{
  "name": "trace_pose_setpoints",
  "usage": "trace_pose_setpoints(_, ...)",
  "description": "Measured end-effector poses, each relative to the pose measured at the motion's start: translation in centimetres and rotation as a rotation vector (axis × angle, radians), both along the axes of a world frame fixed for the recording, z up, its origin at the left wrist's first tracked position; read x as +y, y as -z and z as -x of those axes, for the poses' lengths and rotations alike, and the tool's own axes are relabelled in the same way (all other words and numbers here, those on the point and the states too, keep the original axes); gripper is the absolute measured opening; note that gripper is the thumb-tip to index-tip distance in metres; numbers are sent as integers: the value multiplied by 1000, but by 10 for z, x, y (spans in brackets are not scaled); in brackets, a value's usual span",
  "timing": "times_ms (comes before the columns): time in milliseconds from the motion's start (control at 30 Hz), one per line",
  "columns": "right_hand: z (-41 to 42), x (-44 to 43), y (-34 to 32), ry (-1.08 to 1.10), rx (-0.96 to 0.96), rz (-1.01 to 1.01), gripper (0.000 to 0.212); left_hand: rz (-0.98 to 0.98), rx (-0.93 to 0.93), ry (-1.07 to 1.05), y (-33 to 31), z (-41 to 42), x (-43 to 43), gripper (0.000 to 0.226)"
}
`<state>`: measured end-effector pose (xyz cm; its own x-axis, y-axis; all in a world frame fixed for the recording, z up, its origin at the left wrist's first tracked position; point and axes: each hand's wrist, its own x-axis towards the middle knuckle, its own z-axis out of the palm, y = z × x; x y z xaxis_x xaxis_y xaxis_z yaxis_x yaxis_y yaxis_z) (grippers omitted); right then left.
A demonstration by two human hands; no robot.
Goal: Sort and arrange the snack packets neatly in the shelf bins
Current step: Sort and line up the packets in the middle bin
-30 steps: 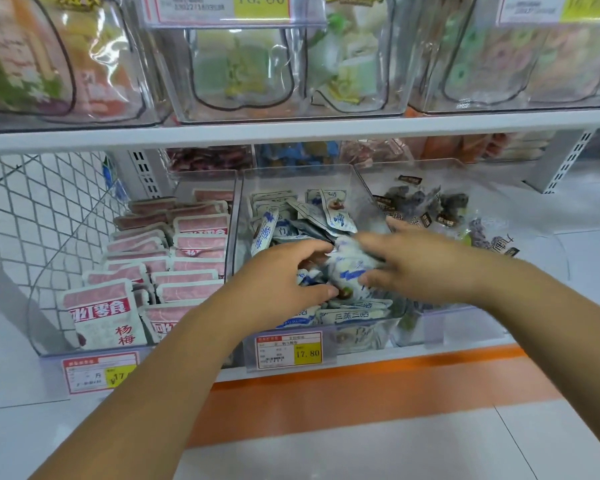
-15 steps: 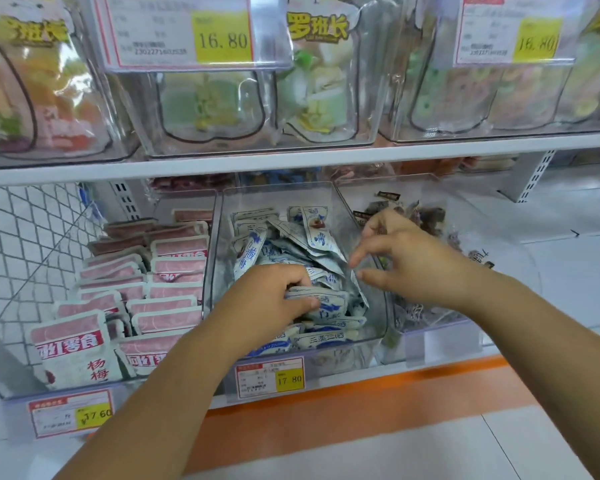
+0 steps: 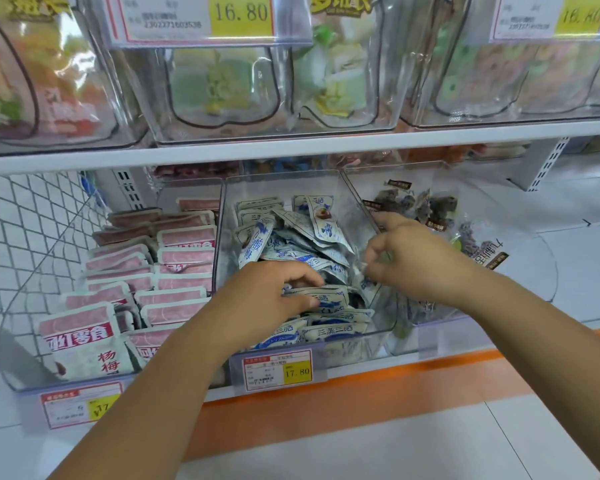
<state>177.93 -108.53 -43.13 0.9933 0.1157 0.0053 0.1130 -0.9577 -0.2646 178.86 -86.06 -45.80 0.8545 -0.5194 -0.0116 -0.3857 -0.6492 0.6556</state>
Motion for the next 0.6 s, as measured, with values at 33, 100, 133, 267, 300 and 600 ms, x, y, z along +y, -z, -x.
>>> trace_pose_setpoints(33, 2, -3, -2, -9, -32, -55, 7, -11, 3, 12, 0, -1, 0, 19)
trace_pose_setpoints(100, 5, -7, -7, -15, -124, -149, 7, -12, 5, 20, 1, -3, -3, 21)
trace_pose_setpoints(133, 6, -8, -9, -20, -169, -197, 7, -2, 4, 11, 3, -4, -5, 19)
trace_pose_setpoints(267, 9, -8, -14, -33, -212, -400, 8, 36, 14, -45, 9, -4, -11, 14)
trace_pose_setpoints(300, 8, -8, -12, -28, -214, -445, 8, 52, 19, -54, 9, -3, -11, 12)
trace_pose_setpoints(600, 5, -13, -10, -18, -218, -833, 10, 331, 18, -232, 3, 1, -13, 61)
